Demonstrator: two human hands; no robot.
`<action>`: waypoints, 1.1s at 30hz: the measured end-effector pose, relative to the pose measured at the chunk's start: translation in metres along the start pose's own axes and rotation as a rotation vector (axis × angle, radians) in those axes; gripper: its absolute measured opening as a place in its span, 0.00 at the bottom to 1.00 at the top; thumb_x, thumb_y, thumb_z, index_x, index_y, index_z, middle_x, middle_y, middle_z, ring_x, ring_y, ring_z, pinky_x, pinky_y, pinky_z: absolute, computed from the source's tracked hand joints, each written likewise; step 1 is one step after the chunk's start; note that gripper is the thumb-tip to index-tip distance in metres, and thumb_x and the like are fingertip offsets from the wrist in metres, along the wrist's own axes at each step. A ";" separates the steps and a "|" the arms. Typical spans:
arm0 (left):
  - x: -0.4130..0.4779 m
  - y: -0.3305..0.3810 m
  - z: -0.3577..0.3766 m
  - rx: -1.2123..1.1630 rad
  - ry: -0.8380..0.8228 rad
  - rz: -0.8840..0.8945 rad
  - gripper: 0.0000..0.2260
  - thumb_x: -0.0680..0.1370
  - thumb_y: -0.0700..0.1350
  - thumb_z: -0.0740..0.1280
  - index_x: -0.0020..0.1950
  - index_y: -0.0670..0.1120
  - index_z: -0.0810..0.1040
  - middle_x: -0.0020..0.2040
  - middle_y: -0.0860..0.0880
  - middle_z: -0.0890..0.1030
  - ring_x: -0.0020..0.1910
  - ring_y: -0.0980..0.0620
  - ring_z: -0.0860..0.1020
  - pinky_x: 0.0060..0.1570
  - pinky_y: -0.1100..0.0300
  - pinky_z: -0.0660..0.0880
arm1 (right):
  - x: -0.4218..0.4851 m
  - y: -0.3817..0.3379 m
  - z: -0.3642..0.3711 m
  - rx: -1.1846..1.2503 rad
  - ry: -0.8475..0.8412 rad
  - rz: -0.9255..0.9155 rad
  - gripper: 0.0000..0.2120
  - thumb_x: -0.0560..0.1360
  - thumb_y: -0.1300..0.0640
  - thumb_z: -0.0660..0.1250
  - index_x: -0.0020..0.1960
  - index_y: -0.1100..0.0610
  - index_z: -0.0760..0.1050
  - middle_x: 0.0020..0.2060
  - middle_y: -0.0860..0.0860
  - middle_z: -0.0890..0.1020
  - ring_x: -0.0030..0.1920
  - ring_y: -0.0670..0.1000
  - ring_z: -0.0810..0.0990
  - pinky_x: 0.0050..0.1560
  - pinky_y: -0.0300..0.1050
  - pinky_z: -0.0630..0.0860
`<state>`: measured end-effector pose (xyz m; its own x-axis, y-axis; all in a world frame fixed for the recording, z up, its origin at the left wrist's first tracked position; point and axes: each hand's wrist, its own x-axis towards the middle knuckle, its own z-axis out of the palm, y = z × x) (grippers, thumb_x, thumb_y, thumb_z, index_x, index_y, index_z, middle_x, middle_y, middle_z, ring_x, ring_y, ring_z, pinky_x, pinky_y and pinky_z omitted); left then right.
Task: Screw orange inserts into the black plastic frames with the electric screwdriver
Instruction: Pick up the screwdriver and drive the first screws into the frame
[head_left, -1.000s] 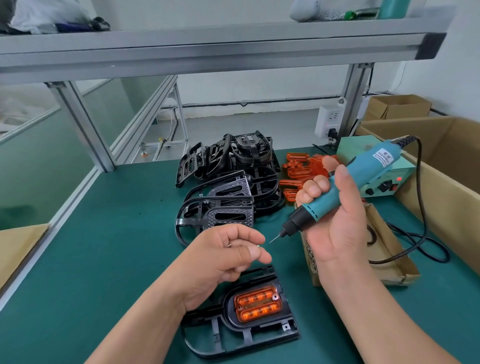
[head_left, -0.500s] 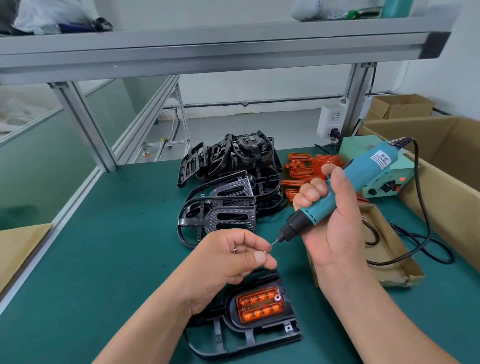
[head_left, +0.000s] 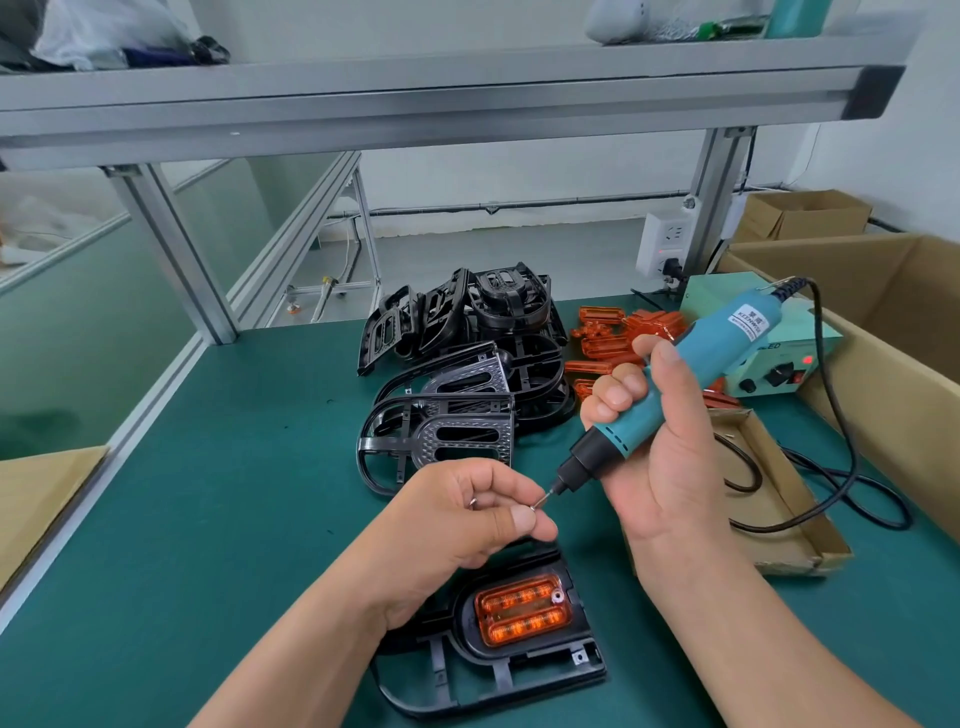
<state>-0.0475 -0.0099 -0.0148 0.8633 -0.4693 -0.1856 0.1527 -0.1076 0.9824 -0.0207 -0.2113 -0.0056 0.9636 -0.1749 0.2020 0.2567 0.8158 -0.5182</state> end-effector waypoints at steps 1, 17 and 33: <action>0.000 0.000 0.001 0.030 0.009 0.009 0.06 0.80 0.41 0.74 0.53 0.53 0.85 0.51 0.45 0.89 0.33 0.57 0.71 0.33 0.67 0.67 | 0.000 0.000 0.000 -0.010 0.002 -0.001 0.05 0.84 0.54 0.67 0.56 0.55 0.75 0.37 0.48 0.73 0.35 0.46 0.73 0.38 0.40 0.76; -0.002 0.001 0.002 0.252 0.044 0.070 0.06 0.80 0.47 0.74 0.56 0.54 0.83 0.49 0.53 0.89 0.42 0.63 0.81 0.38 0.73 0.71 | 0.003 0.009 -0.009 -0.057 0.079 0.008 0.16 0.79 0.47 0.73 0.58 0.57 0.74 0.37 0.49 0.74 0.36 0.46 0.74 0.40 0.40 0.77; -0.002 -0.001 -0.022 0.596 0.164 0.013 0.05 0.75 0.60 0.74 0.49 0.63 0.86 0.29 0.57 0.72 0.28 0.59 0.68 0.31 0.67 0.67 | 0.003 -0.003 -0.010 -0.137 0.008 0.145 0.08 0.80 0.53 0.71 0.54 0.56 0.75 0.34 0.48 0.72 0.31 0.46 0.72 0.32 0.39 0.73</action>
<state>-0.0394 0.0105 -0.0152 0.9332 -0.3381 -0.1217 -0.1122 -0.5960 0.7951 -0.0178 -0.2197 -0.0124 0.9917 -0.0656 0.1103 0.1219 0.7502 -0.6498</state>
